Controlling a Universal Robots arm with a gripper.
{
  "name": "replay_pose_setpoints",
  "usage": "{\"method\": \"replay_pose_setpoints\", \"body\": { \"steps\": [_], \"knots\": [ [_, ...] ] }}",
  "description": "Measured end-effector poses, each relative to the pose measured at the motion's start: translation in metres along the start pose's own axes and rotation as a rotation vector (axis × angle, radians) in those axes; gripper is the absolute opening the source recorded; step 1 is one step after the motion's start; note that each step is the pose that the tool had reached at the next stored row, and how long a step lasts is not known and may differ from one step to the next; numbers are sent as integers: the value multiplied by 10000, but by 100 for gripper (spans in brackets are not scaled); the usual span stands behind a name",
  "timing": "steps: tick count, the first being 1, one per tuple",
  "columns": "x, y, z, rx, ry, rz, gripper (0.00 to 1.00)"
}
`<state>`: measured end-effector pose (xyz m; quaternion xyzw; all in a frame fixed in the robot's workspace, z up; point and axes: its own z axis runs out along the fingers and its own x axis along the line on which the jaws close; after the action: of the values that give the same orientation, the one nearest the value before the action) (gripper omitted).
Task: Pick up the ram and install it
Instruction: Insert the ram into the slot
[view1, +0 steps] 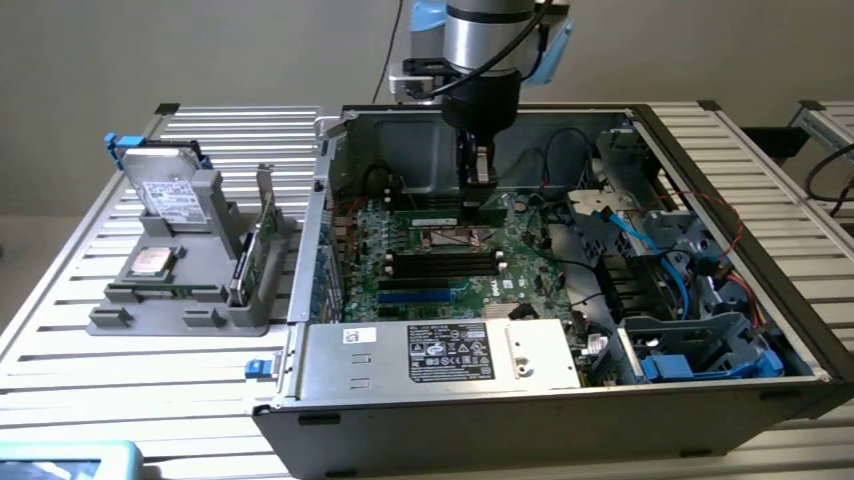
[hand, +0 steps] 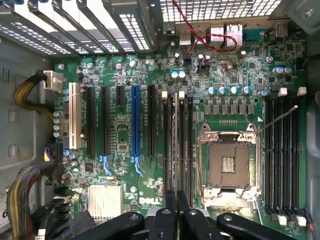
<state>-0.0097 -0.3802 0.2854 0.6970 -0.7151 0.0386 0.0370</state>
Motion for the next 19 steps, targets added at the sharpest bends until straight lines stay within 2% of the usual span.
{"method": "replay_pose_setpoints", "body": {
  "steps": [5, 7, 10, 14, 19],
  "knots": [
    [-1, 1, 14, 2, 5, 0, 13],
    [-2, 2, 18, 1, 28, 0, 13],
    [-2, 2, 27, 3, 77, 0, 13],
    [-5, 2, 55, 5, 175, -1, 13],
    [-12, 2, 118, 5, 178, -1, 13]
  ]
}}
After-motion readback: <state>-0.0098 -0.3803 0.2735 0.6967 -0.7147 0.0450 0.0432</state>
